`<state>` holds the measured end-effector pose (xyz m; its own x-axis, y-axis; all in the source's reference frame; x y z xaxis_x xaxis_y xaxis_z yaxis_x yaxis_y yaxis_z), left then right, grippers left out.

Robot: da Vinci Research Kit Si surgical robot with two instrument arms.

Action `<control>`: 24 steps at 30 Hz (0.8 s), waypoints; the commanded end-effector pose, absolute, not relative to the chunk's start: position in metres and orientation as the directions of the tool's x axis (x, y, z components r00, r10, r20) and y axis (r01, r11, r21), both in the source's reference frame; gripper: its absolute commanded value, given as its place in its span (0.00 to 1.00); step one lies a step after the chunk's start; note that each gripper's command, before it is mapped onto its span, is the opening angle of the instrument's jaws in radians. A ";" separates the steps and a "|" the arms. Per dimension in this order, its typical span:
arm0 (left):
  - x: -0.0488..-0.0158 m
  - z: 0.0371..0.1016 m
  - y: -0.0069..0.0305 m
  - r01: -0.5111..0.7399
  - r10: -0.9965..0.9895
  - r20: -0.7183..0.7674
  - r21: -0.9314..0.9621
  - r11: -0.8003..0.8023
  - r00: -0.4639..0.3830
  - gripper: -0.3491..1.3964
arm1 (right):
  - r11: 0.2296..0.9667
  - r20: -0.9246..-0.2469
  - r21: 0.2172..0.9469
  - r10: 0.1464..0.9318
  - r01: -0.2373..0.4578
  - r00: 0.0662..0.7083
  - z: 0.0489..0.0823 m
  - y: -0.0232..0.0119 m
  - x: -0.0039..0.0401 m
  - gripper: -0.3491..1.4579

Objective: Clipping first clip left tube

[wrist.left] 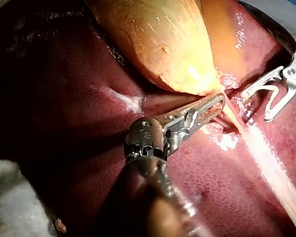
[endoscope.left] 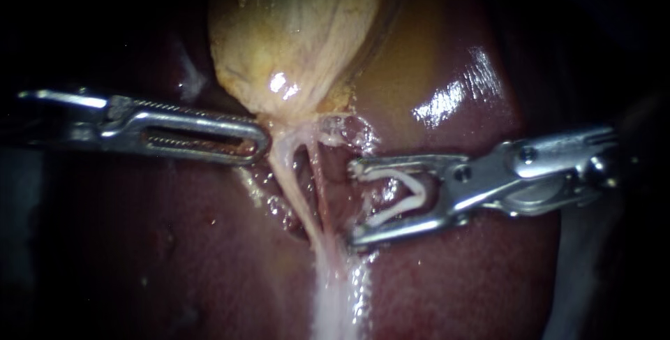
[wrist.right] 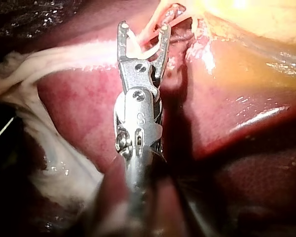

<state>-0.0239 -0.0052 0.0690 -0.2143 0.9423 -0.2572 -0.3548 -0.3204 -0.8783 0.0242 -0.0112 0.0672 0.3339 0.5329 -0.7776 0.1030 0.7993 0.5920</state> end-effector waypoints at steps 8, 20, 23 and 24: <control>-0.0240 0.0690 -0.0053 -0.356 0.943 -0.257 -0.878 -0.320 -0.213 0.00 | 0.790 -0.772 0.602 0.540 0.115 0.335 0.0687 -0.0126 0.0265 0.47; -0.0243 0.0687 -0.0054 -0.358 0.943 -0.257 -0.877 -0.319 -0.212 0.00 | 0.754 -0.744 0.641 0.564 0.144 0.358 0.0714 -0.0154 0.0288 0.47; -0.0243 0.0687 -0.0054 -0.358 0.943 -0.257 -0.877 -0.319 -0.212 0.00 | 0.742 -0.733 0.653 0.568 0.151 0.374 0.0720 -0.0163 0.0292 0.47; -0.0243 0.0687 -0.0054 -0.358 0.943 -0.257 -0.877 -0.319 -0.212 0.00 | 0.739 -0.731 0.656 0.570 0.155 0.376 0.0722 -0.0166 0.0293 0.47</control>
<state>-0.0243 -0.0054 0.0687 -0.2118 0.9429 -0.2571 -0.3576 -0.3196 -0.8775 0.0294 -0.0168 0.0723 0.3777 0.5732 -0.7271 0.1571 0.7343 0.6604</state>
